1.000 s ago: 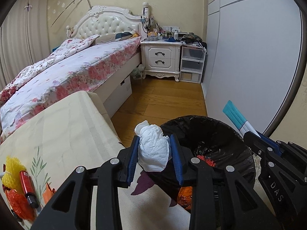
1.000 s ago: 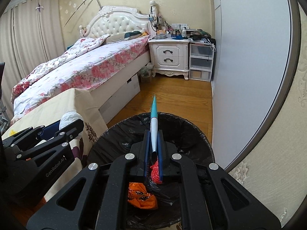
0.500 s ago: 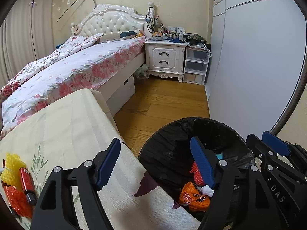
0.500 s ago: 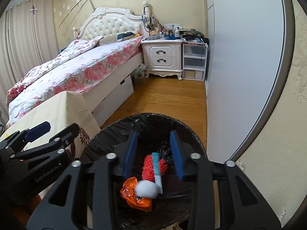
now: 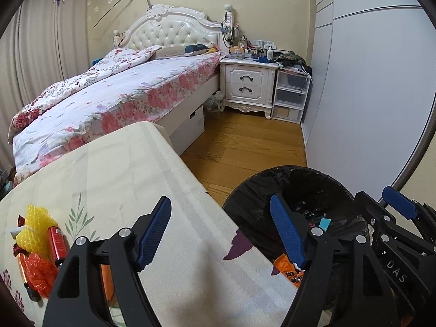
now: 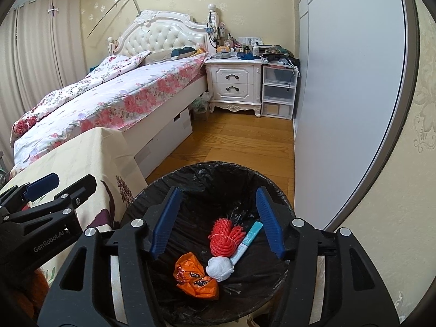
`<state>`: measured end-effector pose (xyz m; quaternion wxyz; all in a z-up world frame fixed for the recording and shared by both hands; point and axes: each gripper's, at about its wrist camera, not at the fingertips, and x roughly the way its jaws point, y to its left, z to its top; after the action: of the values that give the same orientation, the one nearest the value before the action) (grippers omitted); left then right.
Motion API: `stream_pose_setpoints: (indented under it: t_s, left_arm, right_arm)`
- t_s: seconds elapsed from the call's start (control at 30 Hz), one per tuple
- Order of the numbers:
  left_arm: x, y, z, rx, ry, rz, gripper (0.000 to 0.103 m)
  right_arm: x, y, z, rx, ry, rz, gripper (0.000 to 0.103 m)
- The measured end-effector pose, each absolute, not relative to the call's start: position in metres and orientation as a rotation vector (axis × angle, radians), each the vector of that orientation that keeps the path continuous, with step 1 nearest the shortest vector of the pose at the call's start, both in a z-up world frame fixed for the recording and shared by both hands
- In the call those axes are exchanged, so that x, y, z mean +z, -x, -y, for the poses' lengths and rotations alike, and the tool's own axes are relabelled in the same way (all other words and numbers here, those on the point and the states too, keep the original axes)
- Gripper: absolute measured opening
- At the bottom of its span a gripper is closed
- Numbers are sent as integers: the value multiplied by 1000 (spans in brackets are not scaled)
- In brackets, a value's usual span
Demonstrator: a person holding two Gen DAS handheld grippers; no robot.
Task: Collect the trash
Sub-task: 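Move both grippers back over the table toward the red plastic bag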
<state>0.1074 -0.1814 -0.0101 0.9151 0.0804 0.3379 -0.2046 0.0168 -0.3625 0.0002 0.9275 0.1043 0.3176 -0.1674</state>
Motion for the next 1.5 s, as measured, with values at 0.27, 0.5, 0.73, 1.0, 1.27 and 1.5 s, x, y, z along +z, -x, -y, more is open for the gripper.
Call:
stream_pose_setpoints:
  t_s: [0.27,0.5,0.73,1.0,1.27,1.5]
  left_arm:
    - [-4,-97,140,-342,-137,-705,73]
    - [-3,-86,92,-254,-111,-716,73]
    - [-3,-77,41,-168,-71,-727,73]
    - [-1,-66,-20,-59,-42,-726,73]
    - [-8,-67,-76,33,-26,-748,73]
    - [-12,-64,-116,83,-7,-757,73]
  right_arm:
    - [4,-18,336,-265,-207,-667,57]
    - [7,-22,297,-174,-177,-679,57]
    - [10,-28,253,-72,-134,-692,57]
    - [16,-36,200,42,-91,-701,57]
    - [22,-42,144,146,-50,-708,58]
    - [20,-47,99,224,-25,-730,59]
